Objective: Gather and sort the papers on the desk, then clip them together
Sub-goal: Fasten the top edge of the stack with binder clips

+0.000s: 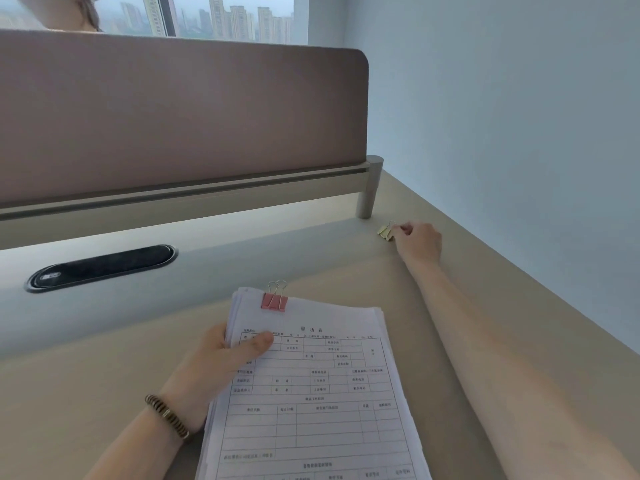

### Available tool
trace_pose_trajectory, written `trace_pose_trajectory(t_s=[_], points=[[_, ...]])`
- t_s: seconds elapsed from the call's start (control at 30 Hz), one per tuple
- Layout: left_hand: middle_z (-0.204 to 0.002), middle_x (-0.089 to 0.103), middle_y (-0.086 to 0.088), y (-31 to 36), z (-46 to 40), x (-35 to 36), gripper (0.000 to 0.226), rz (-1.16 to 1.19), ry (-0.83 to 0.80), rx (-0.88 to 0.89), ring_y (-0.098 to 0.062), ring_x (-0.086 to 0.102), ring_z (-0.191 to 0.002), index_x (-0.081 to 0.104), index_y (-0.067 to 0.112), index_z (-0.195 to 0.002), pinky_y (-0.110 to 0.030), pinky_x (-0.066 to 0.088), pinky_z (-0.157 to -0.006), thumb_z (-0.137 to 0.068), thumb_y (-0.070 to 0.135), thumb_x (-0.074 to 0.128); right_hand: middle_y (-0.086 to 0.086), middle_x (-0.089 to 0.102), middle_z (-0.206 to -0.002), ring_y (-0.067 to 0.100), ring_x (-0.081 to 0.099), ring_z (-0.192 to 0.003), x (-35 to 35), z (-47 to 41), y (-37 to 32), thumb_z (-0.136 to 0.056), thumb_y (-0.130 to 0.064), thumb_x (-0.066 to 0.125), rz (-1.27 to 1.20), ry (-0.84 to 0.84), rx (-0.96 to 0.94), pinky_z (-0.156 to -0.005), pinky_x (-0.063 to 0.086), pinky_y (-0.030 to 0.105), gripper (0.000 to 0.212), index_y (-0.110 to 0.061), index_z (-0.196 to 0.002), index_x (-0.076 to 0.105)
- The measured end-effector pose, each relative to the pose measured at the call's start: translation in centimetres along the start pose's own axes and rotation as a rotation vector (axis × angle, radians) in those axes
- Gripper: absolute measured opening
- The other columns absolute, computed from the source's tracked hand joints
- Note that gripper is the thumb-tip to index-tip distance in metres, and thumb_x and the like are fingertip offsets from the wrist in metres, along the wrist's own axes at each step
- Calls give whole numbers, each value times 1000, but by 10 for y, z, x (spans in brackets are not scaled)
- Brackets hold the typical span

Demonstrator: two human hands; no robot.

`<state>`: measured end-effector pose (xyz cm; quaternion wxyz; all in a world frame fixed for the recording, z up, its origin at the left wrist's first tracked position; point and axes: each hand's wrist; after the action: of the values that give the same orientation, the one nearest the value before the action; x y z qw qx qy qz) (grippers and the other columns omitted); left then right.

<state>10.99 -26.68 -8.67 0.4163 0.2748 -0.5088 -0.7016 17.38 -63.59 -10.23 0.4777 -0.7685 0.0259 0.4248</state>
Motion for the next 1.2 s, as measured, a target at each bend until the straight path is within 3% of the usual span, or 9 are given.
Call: trace_pose_trajectory(t_s=[0.17, 0.33, 0.43, 0.57, 0.7, 0.87, 0.97, 1.07, 1.2], points=[[-96, 78, -17, 1, 0, 0, 23, -24, 37, -15, -36, 75, -86, 71, 2, -105, -50, 60, -79, -87, 15, 66, 10, 72, -116, 31, 61, -117, 9, -8, -5, -91, -45, 62, 3, -26, 2, -98, 48, 37, 47, -8, -119, 69], [-96, 79, -13, 2, 0, 1, 22, -57, 24, -2, -32, 76, -87, 73, 5, -103, -48, 60, -79, -83, 14, 70, 6, 69, -85, 32, 65, -101, 13, -11, -11, -88, -25, 64, -2, -49, 21, -73, 45, 30, 15, -13, -83, 72], [-95, 79, -11, 1, 0, 0, 22, -87, 11, 6, -30, 76, -86, 73, 6, -103, -47, 61, -78, -82, 11, 72, 9, 72, -93, 31, 65, -104, 6, -8, -15, -89, -25, 64, -67, -72, 42, -85, 51, 35, 19, -11, -92, 76], [-98, 78, -13, 2, 1, -4, 22, -46, -29, 15, -32, 76, -88, 71, 5, -106, -46, 62, -76, -84, 9, 69, 11, 77, -94, 24, 71, -80, -13, 25, -29, -88, -30, 70, -278, -234, 21, -91, 56, 37, 17, -14, -85, 73], [-104, 76, -19, 2, 1, -8, 29, 31, -89, 12, -37, 74, -92, 69, 0, -111, -46, 62, -75, -83, 8, 69, 3, 79, -93, 22, 76, -88, -41, 88, -48, -85, -24, 74, -399, -455, -84, -100, 54, 41, 14, -10, -84, 77], [-107, 73, -25, 2, 6, -9, 76, 116, -161, 21, -44, 71, -96, 74, 1, -103, -54, 59, -83, -40, 36, 98, -12, 78, -95, 0, 69, -76, -71, 146, -71, -87, -21, 76, -390, -566, -218, -80, 52, 14, 13, -18, -75, 78], [-108, 73, -25, 3, 8, -10, 85, 123, -174, 26, -44, 71, -98, 72, 0, -107, -58, 54, -90, -35, 38, 98, -14, 76, -93, -8, 66, -75, -73, 158, -72, -88, -20, 76, -312, -580, -289, -75, 47, 9, 13, -17, -76, 76], [-109, 73, -26, 4, 9, -10, 76, 145, -180, 19, -45, 71, -99, 71, -2, -109, -59, 53, -91, -45, 31, 97, -4, 78, -95, 8, 74, -93, -72, 163, -68, -86, -14, 78, -323, -613, -315, -95, 54, 31, 6, -18, -91, 79], [-105, 74, -24, 2, 4, -11, 33, 137, -143, 16, -42, 72, -95, 68, -4, -110, -52, 59, -84, -79, 4, 70, -19, 72, -101, 2, 67, -100, -62, 163, -65, -82, -22, 81, -153, -508, -487, -104, 43, 32, 5, -27, -82, 82]])
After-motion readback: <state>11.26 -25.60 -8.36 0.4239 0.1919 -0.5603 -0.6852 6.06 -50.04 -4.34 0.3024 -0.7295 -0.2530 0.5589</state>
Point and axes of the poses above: each hand's wrist, its own z-axis away from the middle knuckle, its own x-axis out of the palm, y = z × x
